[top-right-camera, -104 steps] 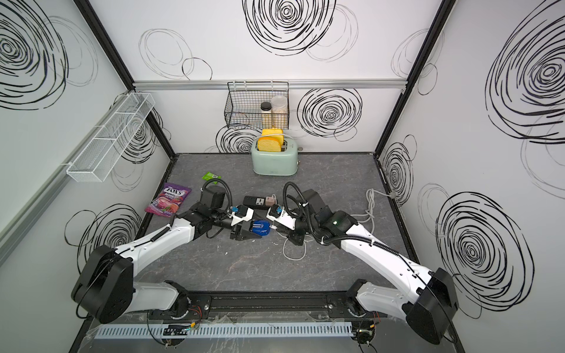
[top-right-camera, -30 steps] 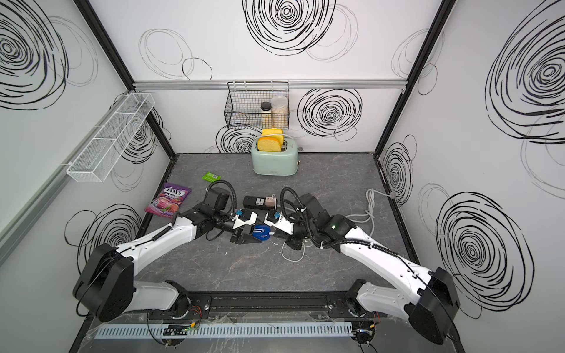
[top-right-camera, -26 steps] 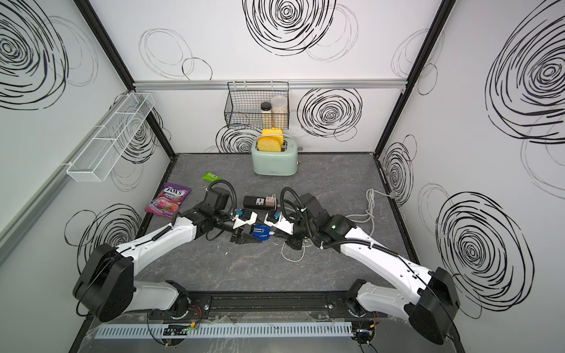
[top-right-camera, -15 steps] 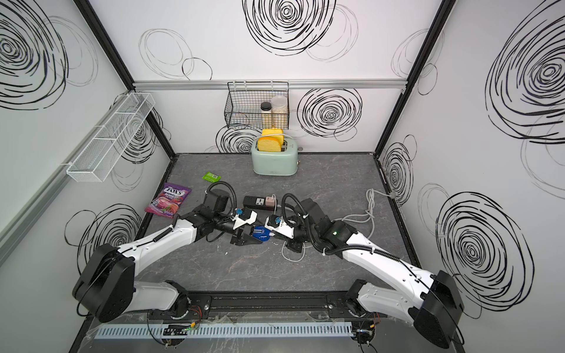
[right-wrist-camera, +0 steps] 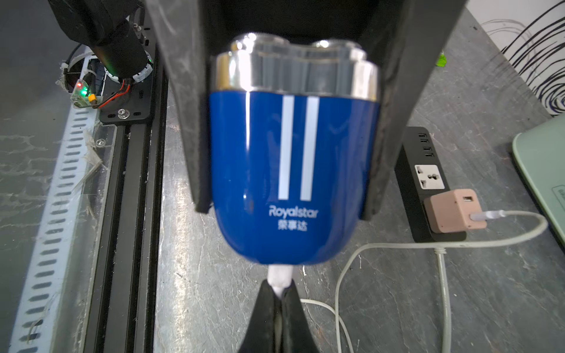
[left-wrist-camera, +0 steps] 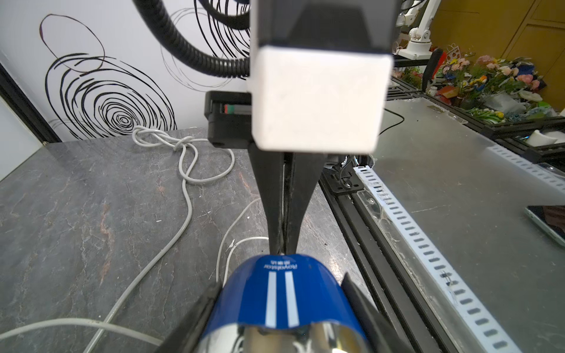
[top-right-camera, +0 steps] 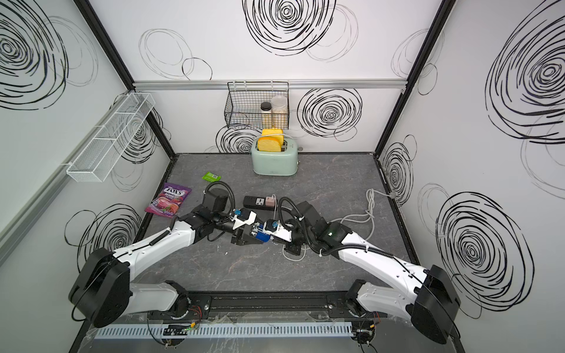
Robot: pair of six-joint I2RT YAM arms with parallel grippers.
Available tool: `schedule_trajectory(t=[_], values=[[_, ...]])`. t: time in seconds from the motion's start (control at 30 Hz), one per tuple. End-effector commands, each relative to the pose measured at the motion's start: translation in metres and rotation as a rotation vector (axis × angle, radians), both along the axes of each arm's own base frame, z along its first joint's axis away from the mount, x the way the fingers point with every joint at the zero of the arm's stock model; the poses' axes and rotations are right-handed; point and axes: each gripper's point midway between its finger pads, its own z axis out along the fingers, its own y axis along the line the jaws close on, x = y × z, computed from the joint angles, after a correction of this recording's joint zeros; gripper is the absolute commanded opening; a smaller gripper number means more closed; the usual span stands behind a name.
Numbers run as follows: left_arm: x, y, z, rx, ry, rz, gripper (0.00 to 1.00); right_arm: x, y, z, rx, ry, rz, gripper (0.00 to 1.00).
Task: Charge the electric shaver
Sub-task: Insert the charging cable into the electric shaver, then place the electric shaver at the center of the board.
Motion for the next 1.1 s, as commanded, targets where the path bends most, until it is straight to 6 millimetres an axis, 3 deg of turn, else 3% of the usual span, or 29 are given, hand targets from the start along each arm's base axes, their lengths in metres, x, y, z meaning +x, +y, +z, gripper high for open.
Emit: schedule_trajectory(t=[0.0,0.13,0.4,0.57,0.7,0.8,1.03,1.07], values=[[-0.010,-0.008,0.028,-0.096,-0.148,-0.078,0.00,-0.001,0.025,0.062,0.224,-0.103,0.084,0.02],[-0.007,0.001,0.018,-0.075,-0.134,-0.035,0.00,0.008,0.012,0.073,0.248,-0.111,0.035,0.07],[0.008,0.016,-0.013,-0.054,-0.092,0.134,0.00,0.020,-0.015,0.090,0.297,-0.104,-0.072,0.64],[0.027,0.019,-0.025,-0.114,-0.056,0.316,0.01,0.040,-0.045,0.113,0.404,-0.097,-0.240,0.86],[0.029,0.016,-0.043,-0.128,-0.016,0.405,0.10,0.051,-0.063,0.126,0.458,-0.118,-0.320,0.91],[0.027,0.015,-0.054,-0.143,-0.003,0.459,0.13,0.056,-0.070,0.132,0.472,-0.143,-0.353,0.92],[0.021,0.012,-0.103,-0.056,0.072,0.516,0.17,0.064,-0.086,0.139,0.502,-0.185,-0.422,0.93],[0.020,0.011,-0.109,-0.040,0.079,0.519,0.25,0.064,-0.088,0.140,0.507,-0.191,-0.431,0.93]])
